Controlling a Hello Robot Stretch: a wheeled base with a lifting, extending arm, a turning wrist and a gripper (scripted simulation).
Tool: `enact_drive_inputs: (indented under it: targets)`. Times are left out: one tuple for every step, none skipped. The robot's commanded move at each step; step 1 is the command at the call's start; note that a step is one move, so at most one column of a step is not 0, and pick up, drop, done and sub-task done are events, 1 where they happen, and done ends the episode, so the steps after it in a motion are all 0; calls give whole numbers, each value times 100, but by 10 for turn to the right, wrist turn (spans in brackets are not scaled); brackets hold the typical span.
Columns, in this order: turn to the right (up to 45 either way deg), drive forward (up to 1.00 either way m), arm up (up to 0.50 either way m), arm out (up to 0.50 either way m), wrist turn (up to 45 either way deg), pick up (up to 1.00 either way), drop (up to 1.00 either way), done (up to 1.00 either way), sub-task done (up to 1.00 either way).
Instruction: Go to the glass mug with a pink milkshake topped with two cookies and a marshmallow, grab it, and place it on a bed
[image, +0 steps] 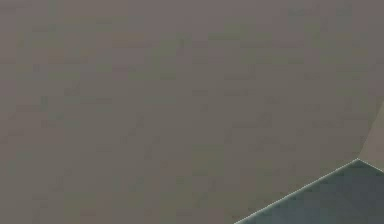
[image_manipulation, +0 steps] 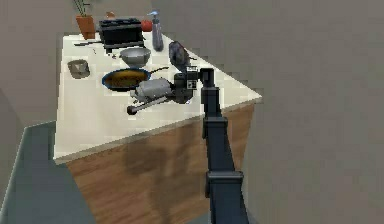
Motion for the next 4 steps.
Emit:
enact_drive_inputs:
  targets:
    - [0, 0, 10, 0, 0, 0, 0, 0, 0]
    - [0, 0, 2, 0, 0, 0, 0, 0, 0]
    - [0, 0, 0, 0, -450, 0, 0, 0, 0]
    - [0, 0, 0, 0, -240, 0, 0, 0, 0]
